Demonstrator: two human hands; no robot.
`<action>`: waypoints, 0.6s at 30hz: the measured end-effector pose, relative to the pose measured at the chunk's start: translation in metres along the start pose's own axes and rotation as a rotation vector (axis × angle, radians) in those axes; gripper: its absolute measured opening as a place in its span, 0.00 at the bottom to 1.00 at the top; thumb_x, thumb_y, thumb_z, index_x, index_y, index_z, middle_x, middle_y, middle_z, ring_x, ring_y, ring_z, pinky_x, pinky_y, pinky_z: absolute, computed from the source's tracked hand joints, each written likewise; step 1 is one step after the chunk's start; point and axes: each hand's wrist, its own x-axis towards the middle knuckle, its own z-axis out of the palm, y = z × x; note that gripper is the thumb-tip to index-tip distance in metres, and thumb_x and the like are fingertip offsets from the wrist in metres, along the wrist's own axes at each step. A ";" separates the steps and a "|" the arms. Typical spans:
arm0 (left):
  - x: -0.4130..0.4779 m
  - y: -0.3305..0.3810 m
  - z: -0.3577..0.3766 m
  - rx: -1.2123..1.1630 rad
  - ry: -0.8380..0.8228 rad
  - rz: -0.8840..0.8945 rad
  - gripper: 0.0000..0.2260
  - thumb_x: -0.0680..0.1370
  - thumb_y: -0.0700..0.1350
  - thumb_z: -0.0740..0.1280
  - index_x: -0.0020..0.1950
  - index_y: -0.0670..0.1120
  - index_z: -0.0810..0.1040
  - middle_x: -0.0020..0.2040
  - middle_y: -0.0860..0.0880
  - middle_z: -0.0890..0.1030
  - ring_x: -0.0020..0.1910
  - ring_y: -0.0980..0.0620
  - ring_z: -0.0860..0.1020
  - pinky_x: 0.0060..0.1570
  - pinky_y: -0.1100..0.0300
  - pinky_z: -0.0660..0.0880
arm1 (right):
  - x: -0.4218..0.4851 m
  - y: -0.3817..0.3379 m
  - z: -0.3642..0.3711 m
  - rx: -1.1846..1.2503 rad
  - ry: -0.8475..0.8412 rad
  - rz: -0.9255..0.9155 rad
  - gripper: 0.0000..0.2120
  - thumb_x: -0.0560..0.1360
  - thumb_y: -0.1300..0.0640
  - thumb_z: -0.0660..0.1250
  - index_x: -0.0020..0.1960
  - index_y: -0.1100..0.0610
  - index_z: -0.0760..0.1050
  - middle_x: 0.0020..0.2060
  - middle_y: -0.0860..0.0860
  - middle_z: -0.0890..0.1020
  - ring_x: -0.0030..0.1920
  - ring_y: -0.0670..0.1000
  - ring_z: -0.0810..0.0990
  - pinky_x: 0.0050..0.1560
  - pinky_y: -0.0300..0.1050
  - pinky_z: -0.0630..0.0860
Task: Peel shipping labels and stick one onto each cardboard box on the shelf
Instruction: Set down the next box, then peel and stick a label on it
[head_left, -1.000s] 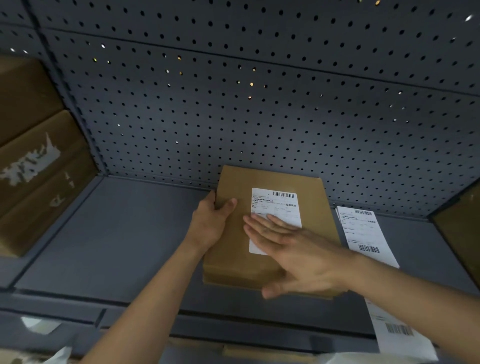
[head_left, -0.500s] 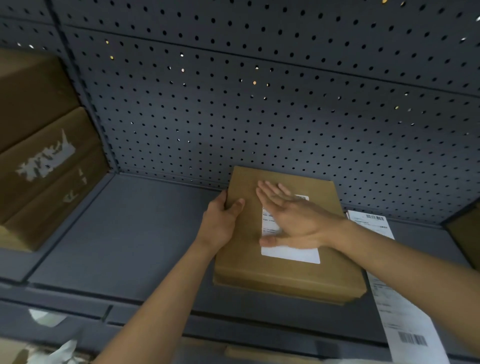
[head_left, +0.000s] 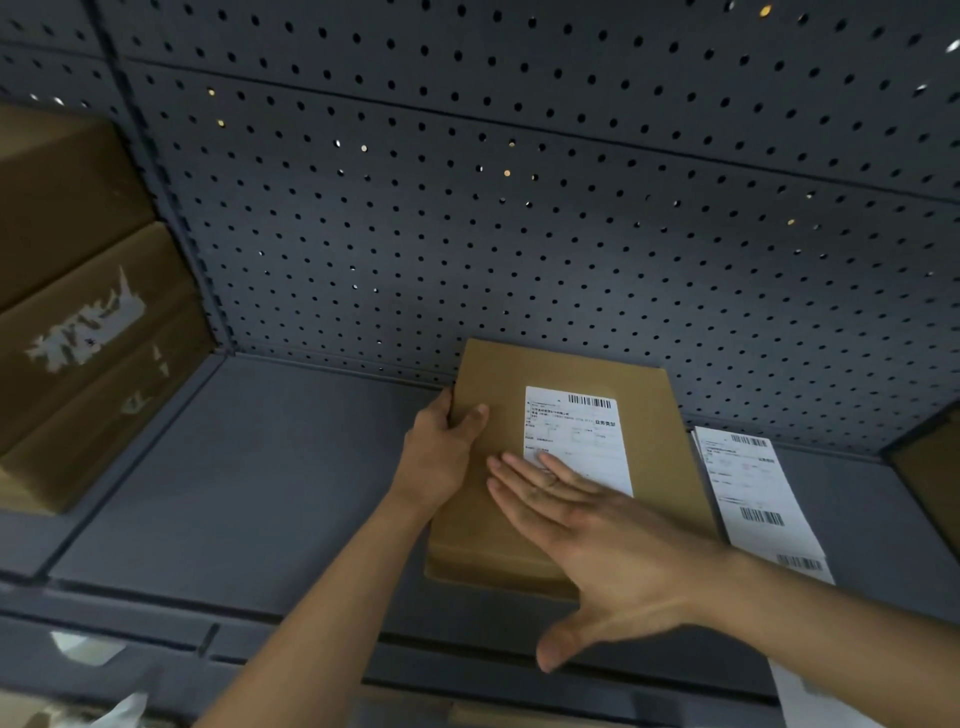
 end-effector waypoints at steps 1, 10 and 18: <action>0.000 0.000 0.000 0.002 -0.003 0.001 0.09 0.81 0.50 0.64 0.60 0.52 0.79 0.53 0.55 0.85 0.54 0.55 0.82 0.61 0.48 0.76 | 0.002 0.004 -0.001 0.011 -0.002 0.004 0.59 0.65 0.19 0.45 0.79 0.60 0.33 0.77 0.52 0.31 0.75 0.45 0.27 0.75 0.44 0.32; -0.001 0.001 -0.001 -0.031 -0.034 -0.012 0.12 0.82 0.51 0.64 0.64 0.53 0.78 0.53 0.54 0.85 0.53 0.52 0.83 0.59 0.47 0.78 | 0.046 0.080 -0.015 0.113 0.001 0.240 0.54 0.67 0.19 0.35 0.78 0.57 0.31 0.77 0.51 0.31 0.76 0.47 0.30 0.79 0.49 0.41; -0.002 0.003 -0.001 0.003 -0.016 -0.015 0.10 0.82 0.51 0.64 0.61 0.53 0.79 0.51 0.54 0.85 0.51 0.53 0.84 0.57 0.47 0.79 | 0.032 0.058 -0.003 0.163 0.047 0.262 0.53 0.70 0.21 0.41 0.78 0.56 0.29 0.76 0.50 0.29 0.74 0.45 0.25 0.78 0.47 0.36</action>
